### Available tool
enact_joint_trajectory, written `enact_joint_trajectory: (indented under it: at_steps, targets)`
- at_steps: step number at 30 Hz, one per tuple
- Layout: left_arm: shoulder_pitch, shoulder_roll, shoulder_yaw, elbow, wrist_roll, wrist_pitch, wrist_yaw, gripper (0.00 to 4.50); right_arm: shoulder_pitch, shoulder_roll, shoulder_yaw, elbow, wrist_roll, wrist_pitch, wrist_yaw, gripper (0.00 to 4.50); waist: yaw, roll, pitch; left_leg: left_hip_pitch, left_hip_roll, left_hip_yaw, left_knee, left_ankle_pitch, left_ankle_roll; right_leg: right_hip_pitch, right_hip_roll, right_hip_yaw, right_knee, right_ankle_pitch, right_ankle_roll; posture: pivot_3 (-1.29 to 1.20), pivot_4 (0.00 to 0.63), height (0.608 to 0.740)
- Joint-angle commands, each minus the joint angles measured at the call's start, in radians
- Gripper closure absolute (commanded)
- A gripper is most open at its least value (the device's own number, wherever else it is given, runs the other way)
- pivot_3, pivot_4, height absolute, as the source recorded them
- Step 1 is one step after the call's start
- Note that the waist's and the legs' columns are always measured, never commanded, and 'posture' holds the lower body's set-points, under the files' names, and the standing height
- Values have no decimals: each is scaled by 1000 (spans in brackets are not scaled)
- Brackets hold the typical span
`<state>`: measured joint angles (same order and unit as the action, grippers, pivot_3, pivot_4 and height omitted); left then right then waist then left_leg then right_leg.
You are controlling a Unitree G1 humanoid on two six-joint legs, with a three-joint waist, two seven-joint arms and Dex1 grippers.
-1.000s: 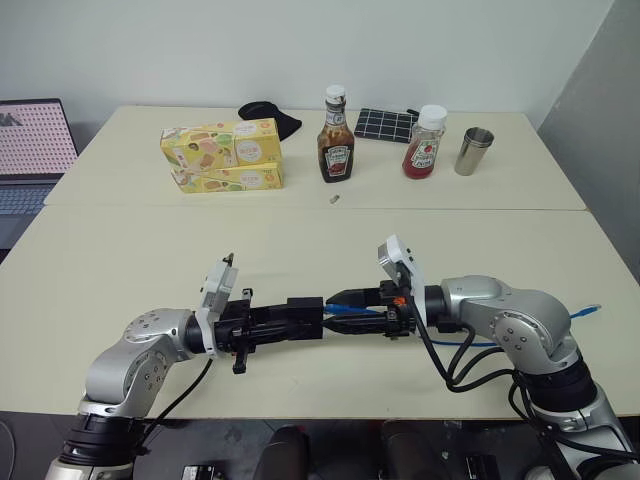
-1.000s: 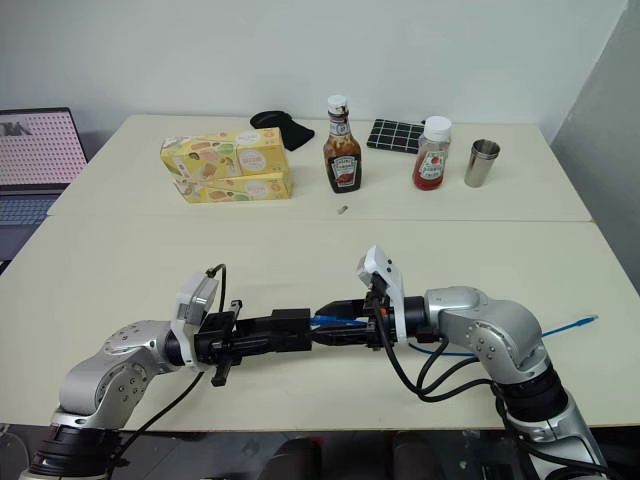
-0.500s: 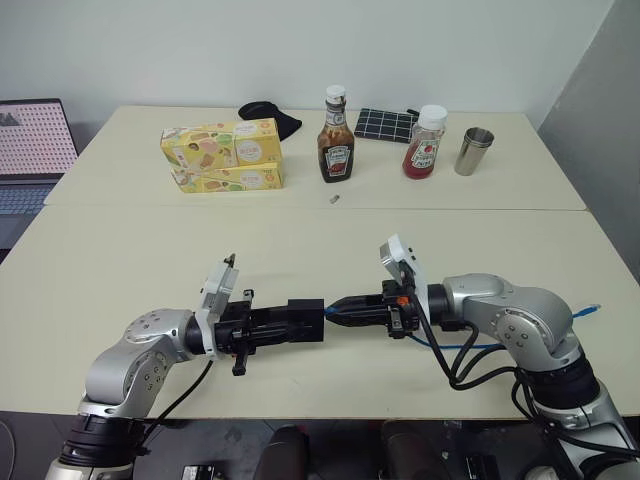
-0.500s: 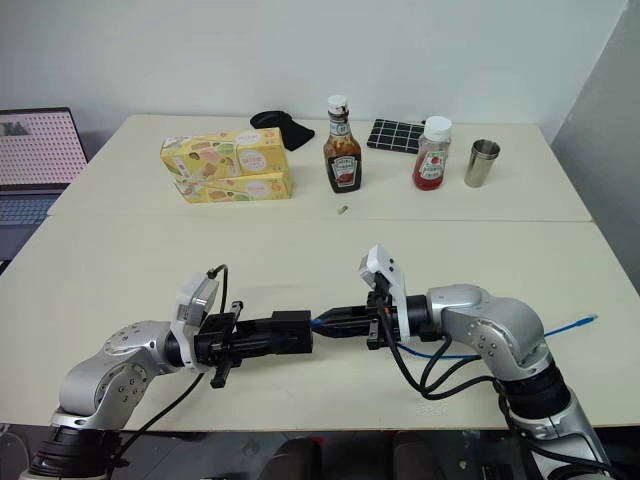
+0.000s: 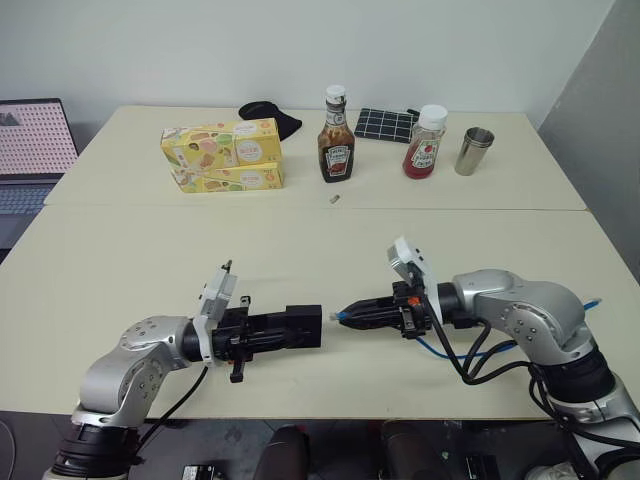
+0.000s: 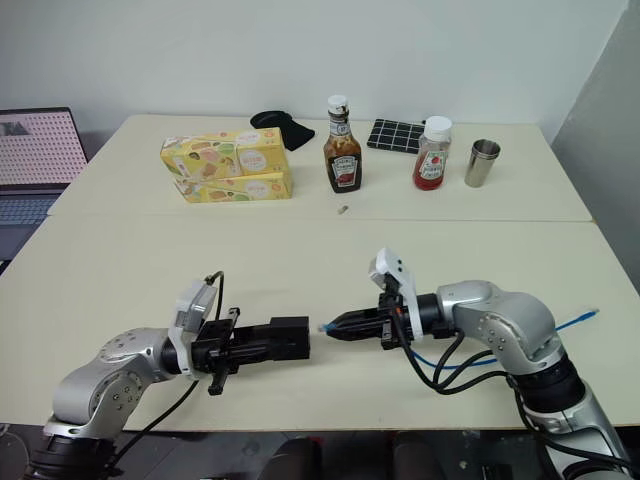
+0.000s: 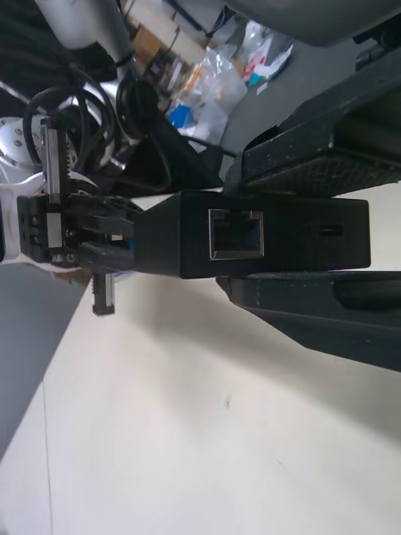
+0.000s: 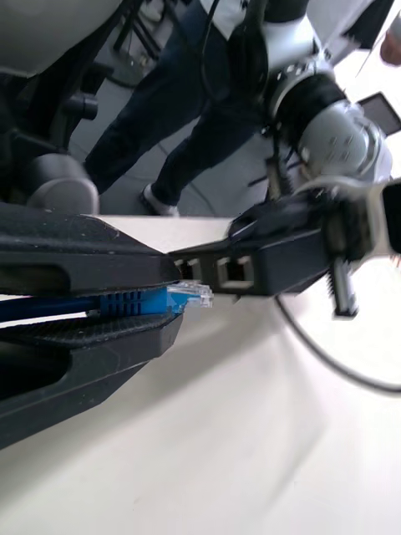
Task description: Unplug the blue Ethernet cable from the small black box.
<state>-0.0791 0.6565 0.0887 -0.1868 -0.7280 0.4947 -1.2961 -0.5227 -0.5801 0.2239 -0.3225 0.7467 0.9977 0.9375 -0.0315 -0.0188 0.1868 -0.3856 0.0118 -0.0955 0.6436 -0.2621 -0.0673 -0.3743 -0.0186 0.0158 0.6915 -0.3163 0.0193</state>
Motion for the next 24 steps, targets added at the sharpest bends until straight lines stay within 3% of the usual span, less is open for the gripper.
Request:
enact_joint_trajectory:
  at_steps: [1, 5, 14, 15, 19, 24]
  targets:
    - [20, 8, 44, -26, -22, -5, 17, 3725, 7, -14, -42, -10, 7, -17, 9, 4463, 0, 0, 0, 0, 0, 0, 0, 0, 0, 0, 0, 0, 0, 0, 0, 0, 150, 740]
    - [37, 10, 75, -25, -27, -3, 39, 3725, 9, 3, -62, 48, -66, -96, -49, 4464, 0, 0, 0, 0, 0, 0, 0, 0, 0, 0, 0, 0, 0, 0, 0, 0, 150, 740]
    - [15, -17, 95, -35, -9, 8, 163, 3725, -122, 178, -50, 665, -543, -596, -470, 4464, -1, 0, 0, 0, 0, 3, 0, 0, 0, -2, 0, 2, 1, 0, 0, 0, 150, 740]
    - [12, -17, 92, -38, -6, 12, 174, 3725, -132, 188, -52, 702, -561, -622, -474, 3762, -1, 0, 0, 0, 0, 3, 0, 0, 0, -2, 0, 2, 1, 0, 0, 0, 150, 740]
    - [-4, -27, 95, -32, 24, 7, 253, 3725, -142, 205, -69, 743, -573, -645, -441, 2809, -1, 0, 0, -1, 0, 5, 0, 0, 0, -3, 0, 3, 1, 0, 0, 0, 150, 740]
    - [-39, -76, 120, -6, 106, -36, 432, 3725, -99, 143, -64, 593, -562, -626, -320, 1568, 0, 0, 0, -1, 1, 4, 0, 0, 0, -3, -1, 3, 2, 0, 0, 0, 150, 740]
